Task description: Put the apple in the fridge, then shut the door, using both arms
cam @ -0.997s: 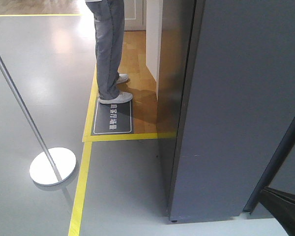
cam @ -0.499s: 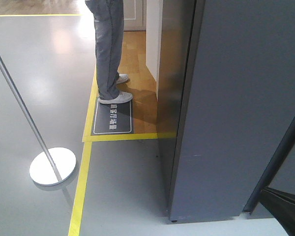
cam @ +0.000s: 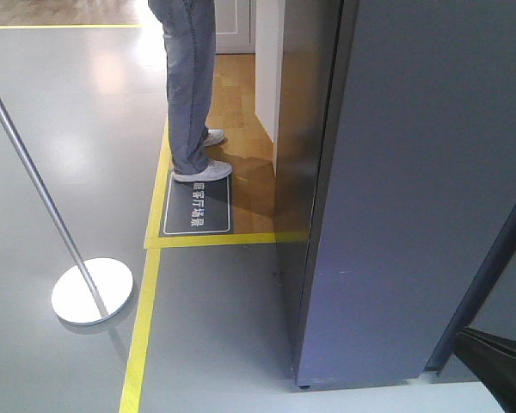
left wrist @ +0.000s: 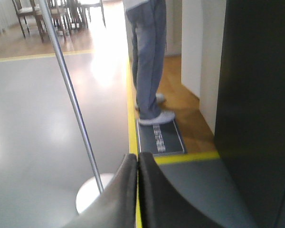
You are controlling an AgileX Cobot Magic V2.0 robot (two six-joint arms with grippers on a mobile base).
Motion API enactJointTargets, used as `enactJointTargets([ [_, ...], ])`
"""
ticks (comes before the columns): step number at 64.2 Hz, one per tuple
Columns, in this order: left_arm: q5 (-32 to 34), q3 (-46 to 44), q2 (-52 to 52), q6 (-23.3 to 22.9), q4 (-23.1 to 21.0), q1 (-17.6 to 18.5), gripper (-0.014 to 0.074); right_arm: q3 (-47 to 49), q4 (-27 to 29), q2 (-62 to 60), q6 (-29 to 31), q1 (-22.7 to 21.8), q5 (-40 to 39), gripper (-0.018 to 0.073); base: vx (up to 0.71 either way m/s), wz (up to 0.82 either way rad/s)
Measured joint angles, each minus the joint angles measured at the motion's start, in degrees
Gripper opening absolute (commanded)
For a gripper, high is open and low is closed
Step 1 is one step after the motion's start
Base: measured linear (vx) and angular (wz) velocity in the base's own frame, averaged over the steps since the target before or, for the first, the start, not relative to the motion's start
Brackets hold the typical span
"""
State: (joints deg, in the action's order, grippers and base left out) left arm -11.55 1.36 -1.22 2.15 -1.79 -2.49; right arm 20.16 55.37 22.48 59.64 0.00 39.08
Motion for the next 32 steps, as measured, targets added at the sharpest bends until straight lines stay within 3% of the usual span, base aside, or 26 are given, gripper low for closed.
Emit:
enactJointTargets([
  [32, 4.87, 0.0, 1.85, 0.14, -0.54, 0.0, -0.0006, 0.0, 0.0, 0.0, 0.0, 0.0, 0.0, -0.0006, 0.0, 0.0],
])
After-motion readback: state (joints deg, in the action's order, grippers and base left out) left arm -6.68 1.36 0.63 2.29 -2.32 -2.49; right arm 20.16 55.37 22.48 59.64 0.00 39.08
